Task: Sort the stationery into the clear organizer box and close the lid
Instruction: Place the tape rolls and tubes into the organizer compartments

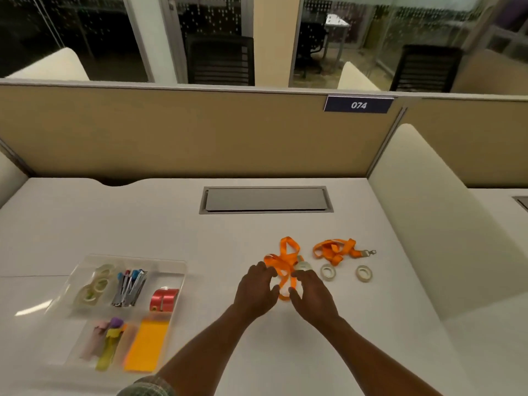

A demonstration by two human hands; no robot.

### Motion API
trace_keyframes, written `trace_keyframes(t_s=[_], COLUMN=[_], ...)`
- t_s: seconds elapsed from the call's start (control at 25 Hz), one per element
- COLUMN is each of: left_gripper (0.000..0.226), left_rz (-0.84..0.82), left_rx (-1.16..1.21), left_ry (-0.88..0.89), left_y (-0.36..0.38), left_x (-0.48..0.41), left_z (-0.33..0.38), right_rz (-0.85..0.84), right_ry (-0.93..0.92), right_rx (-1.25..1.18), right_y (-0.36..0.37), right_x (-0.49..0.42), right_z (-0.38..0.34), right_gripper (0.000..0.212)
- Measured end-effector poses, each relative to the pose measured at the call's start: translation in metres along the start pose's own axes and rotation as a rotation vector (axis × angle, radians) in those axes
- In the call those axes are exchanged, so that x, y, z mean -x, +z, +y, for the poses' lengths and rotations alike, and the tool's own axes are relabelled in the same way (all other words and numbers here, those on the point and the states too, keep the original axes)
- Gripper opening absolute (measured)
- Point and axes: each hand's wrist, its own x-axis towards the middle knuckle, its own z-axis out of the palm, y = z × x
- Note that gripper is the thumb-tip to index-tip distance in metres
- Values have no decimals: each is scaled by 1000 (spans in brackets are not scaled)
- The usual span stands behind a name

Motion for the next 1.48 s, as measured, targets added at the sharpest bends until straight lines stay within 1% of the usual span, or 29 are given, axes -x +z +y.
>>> trace_keyframes(t_s=[0.16, 0.28, 0.48, 0.6, 0.76, 0.88, 1.0, 1.08, 1.16, 1.2, 1.28, 1.36, 1.4, 1.48], left_gripper=[40, 48, 58, 54, 44, 35, 32, 27, 22, 21, 22, 22, 23, 23], left_rz=[-86, -155, -266, -293, -297, -292, -288, -258, -220, -193, -116, -41, -24, -45], left_rx=[-43, -99, -220, -291, -344, -413, -436, -406, -315, -227, 54, 342, 465, 713], left_ry=[32, 64, 63, 59, 52, 105, 166, 165, 122, 84, -63, -258, -350, -522], left_y=[31, 52, 70, 75, 79, 84, 90, 89, 84, 82, 75, 64, 59, 43], left_x=[-24, -42, -68, -74, -74, -69, -62, -58, -56, -56, -53, -50, -49, -45], left_z=[35, 54, 69, 67, 65, 63, 60, 62, 65, 67, 70, 73, 73, 74], right_rz=[11, 0, -61, -105, -135, -118, -89, -55, 9, 27, 23, -4, -19, -36], right_ry=[128, 198, 186, 167, 148, 114, 113, 167, 271, 336, 517, 700, 753, 792], right_rx=[69, 142, 220, 273, 349, 360, 332, 211, -26, -163, -474, -802, -933, -1142], right_y=[-22, -31, -25, -15, -7, -5, -5, -6, -9, -10, -15, -20, -23, -26], right_x=[2, -7, -28, -37, -41, -39, -35, -33, -31, -31, -30, -28, -27, -25], right_z=[55, 83, 105, 111, 116, 116, 114, 111, 106, 104, 97, 89, 85, 75], right_gripper=[43, 49, 58, 56, 46, 40, 40, 38, 27, 23, 27, 23, 19, 20])
